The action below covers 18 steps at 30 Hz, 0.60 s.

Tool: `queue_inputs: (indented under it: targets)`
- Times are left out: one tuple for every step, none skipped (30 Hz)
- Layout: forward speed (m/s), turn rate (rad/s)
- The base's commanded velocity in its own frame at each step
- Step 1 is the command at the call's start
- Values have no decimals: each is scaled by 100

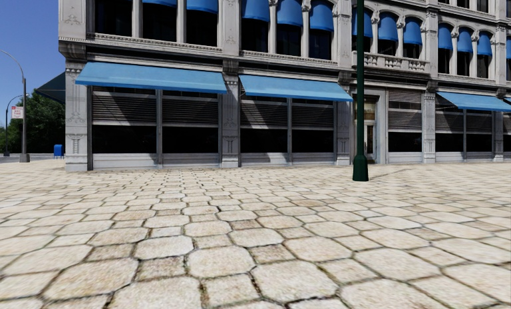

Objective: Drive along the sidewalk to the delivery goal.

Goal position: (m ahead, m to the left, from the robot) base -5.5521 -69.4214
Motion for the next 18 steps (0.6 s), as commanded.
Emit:
queue_inputs:
  targets:
    - [0, 0]
    - [0, 0]
    - [0, 0]
    - [0, 0]
    - [0, 0]
    - [0, 0]
    - [0, 0]
    - [0, 0]
    - [0, 0]
    - [0, 0]
    - [0, 0]
    - [0, 0]
    - [0, 0]
    - [0, 0]
    - [0, 0]
    - [0, -4]
    - [0, -33]
    - [0, -33]
